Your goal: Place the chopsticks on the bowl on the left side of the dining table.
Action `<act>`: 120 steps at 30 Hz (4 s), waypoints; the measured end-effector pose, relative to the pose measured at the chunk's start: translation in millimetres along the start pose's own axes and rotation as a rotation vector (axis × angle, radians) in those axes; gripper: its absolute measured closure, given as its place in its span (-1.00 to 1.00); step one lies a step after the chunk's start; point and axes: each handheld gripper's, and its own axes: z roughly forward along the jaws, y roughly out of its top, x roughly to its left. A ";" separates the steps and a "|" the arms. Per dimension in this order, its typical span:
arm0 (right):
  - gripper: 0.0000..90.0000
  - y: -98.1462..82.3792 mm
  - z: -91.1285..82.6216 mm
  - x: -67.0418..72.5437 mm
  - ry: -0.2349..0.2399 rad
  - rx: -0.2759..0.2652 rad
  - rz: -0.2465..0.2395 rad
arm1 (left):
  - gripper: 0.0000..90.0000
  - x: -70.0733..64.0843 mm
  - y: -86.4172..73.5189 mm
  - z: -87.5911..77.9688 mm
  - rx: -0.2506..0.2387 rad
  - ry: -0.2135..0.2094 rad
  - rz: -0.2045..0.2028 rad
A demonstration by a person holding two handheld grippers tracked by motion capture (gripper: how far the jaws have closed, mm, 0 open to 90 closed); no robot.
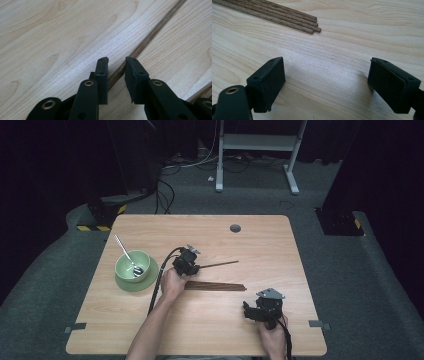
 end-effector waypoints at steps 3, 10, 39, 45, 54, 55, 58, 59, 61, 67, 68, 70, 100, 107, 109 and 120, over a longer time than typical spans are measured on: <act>-0.69 0.0 0.0 0.0 0.000 0.000 0.000 | 0.61 0.7 -0.3 0.0 -0.002 -0.004 0.003; -0.69 -0.1 -0.2 0.3 0.001 0.001 0.002 | 0.72 5.3 -2.4 -1.9 0.011 0.015 0.014; -0.68 -0.3 -0.4 0.5 0.003 0.000 -0.005 | 0.85 30.1 -17.5 -10.2 0.028 0.086 0.032; -0.68 -0.3 -0.6 0.8 0.003 0.001 -0.006 | 0.85 30.8 -18.0 -10.6 0.028 0.081 0.036; -0.68 -0.5 -0.7 1.5 0.004 0.001 -0.005 | 0.85 30.2 -18.0 -11.0 0.033 0.085 0.033; -0.68 -0.5 -0.8 1.5 0.004 0.001 -0.005 | 0.86 30.2 -18.2 -11.1 0.033 0.085 0.033; -0.68 -0.6 -0.7 1.6 0.004 0.000 -0.005 | 0.86 30.9 -18.0 -12.6 0.011 0.083 0.026; -0.68 -0.6 -0.7 1.6 0.004 0.000 -0.005 | 0.86 30.3 -17.4 -14.0 0.004 0.078 0.020; -0.68 -0.6 -0.8 1.7 0.005 0.001 -0.004 | 0.86 28.3 -15.4 -16.8 -0.010 0.086 0.033; -0.68 -0.6 -0.7 1.9 0.004 0.000 -0.003 | 0.86 27.4 -14.7 -21.5 -0.023 0.080 0.039; -0.68 -0.6 -0.8 1.9 0.004 0.000 -0.003 | 0.86 27.3 -14.7 -22.3 -0.022 0.073 0.037; -0.68 -0.6 -0.8 1.9 0.005 0.001 -0.006 | 0.86 25.8 -14.1 -24.0 -0.030 0.076 0.043; -0.68 -0.7 -0.9 2.1 0.005 0.001 -0.006 | 0.86 23.8 -20.3 -55.2 -0.120 0.014 0.053; -0.68 -0.7 -0.8 2.0 0.006 0.000 -0.006 | 0.86 26.9 -25.8 -63.9 -0.139 0.009 0.047; -0.68 -0.7 -0.8 2.0 0.006 0.000 -0.006 | 0.86 27.5 -27.8 -67.3 -0.149 0.001 0.040; -0.68 -0.7 -0.8 2.1 0.006 0.000 -0.006 | 0.86 28.8 -32.2 -75.0 -0.171 -0.018 0.035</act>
